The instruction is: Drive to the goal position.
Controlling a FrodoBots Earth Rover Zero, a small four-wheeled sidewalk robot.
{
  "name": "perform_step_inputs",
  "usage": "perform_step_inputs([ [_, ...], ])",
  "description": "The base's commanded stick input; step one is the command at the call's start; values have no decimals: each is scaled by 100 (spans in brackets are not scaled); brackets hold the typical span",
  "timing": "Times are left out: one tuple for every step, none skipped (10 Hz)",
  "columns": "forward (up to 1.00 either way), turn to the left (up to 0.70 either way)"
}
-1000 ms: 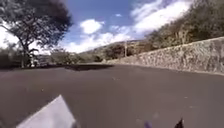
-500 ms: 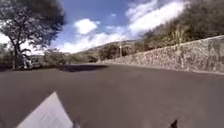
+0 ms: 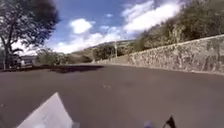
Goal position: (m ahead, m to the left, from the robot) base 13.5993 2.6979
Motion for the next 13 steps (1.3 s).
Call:
perform_step_inputs([
  [70,0],
  [70,0],
  [70,0],
  [70,0],
  [70,0],
  [70,0],
  [70,0],
  [70,0],
  [70,0],
  [70,0],
  [70,0],
  [70,0],
  [70,0],
])
